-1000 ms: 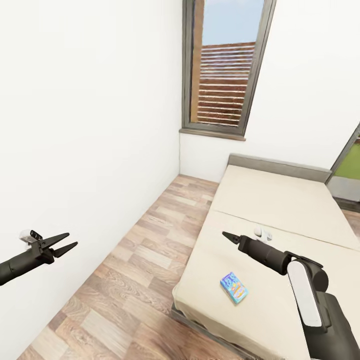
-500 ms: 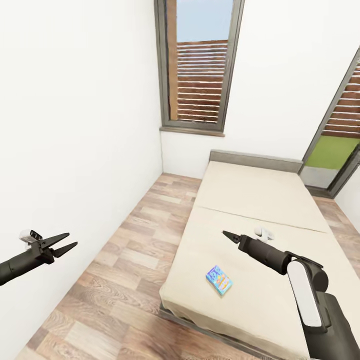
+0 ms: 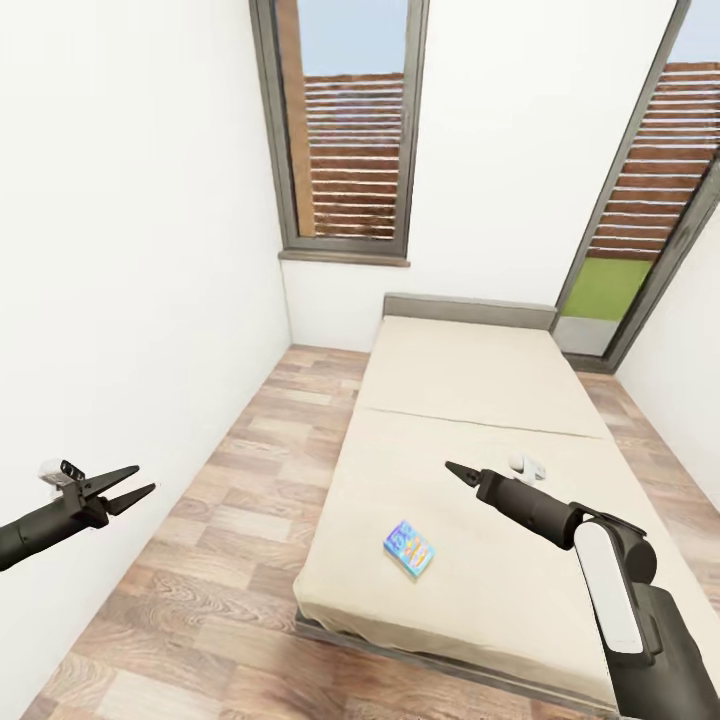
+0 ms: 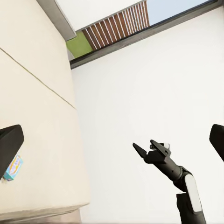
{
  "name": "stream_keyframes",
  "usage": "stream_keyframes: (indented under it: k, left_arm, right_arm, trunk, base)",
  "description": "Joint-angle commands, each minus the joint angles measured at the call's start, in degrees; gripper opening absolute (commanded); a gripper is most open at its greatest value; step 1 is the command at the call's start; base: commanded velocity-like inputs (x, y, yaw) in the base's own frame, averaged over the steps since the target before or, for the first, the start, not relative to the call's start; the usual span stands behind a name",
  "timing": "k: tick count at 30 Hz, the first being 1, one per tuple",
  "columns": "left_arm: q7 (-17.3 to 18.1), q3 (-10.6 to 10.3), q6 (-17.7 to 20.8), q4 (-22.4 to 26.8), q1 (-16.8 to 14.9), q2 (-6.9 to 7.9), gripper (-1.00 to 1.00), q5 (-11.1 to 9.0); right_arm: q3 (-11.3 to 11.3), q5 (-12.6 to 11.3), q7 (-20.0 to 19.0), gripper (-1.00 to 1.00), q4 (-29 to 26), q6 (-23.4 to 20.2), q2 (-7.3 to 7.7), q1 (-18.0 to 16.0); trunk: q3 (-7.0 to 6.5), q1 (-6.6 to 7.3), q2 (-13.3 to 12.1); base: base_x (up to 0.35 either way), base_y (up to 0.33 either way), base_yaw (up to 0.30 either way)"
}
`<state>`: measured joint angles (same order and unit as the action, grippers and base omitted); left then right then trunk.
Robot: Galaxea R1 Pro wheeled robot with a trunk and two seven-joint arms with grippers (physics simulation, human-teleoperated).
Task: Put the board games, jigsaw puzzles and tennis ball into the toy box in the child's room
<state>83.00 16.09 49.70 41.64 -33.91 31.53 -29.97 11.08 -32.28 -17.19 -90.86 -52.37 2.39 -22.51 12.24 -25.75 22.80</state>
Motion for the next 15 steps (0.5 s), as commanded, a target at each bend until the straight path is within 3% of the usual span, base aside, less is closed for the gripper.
stream_keyframes:
  k: [1,15]
  left_arm:
    - [0.2,0.0,0.6,0.0,0.0,0.02,1.0,-0.1]
    - [0.1,0.0,0.6,0.0,0.0,0.01,1.0,-0.1]
  right_arm:
    - [0.1,0.4,-0.5,1.0,0.0,-0.3,-0.02,-0.1]
    - [0.2,0.4,-0.5,1.0,0.0,-0.3,-0.02,-0.1]
  trunk:
    - [0.16,-0.03,0.1]
    - [0.86,-0.03,0.1]
  base:
    - [0.0,0.0,-0.25]
    - [0.0,0.0,-0.25]
